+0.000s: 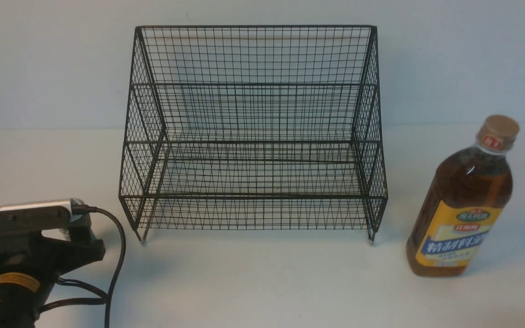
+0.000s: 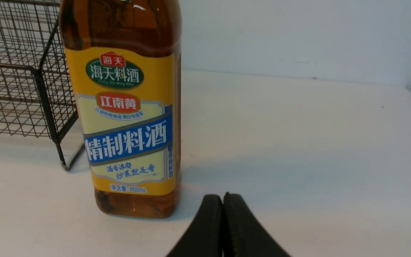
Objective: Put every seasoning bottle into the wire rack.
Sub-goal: Use the left arm to grab the condiment bottle closest to it
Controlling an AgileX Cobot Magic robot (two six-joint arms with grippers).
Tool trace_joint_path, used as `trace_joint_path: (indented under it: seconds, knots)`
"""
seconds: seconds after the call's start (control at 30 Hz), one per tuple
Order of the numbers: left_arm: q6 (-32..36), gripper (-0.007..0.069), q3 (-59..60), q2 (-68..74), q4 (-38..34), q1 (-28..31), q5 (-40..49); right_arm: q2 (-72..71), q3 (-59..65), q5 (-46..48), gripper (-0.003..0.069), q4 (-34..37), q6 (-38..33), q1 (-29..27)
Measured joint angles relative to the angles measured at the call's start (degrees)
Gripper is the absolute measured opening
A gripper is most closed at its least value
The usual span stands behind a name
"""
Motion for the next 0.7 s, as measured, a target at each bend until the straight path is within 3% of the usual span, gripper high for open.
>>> trace_joint_path:
  seconds: [0.47, 0.5, 0.53, 0.63, 0.7]
  knots:
    - [-0.12, 0.0538, -4.5, 3.35, 0.63, 0.0, -0.13, 0.0, 0.0, 0.0, -0.0015, 0.0, 0.0, 0.0]
    - [-0.12, 0.0482, -4.73, 3.77, 0.63, 0.0, -0.18, 0.0, 0.0, 0.0, -0.0015, 0.0, 0.0, 0.0]
    - [-0.12, 0.0475, -4.73, 3.83, 0.63, 0.0, -0.18, 0.0, 0.0, 0.0, -0.0015, 0.0, 0.0, 0.0]
    - [-0.12, 0.0313, -4.73, 3.84, 0.63, 0.0, -0.34, 0.0, 0.0, 0.0, -0.0015, 0.0, 0.0, 0.0]
    - [-0.12, 0.0321, -4.33, 3.84, 0.58, 0.0, -0.66, 0.0, 0.0, 0.0, -0.0015, 0.0, 0.0, 0.0]
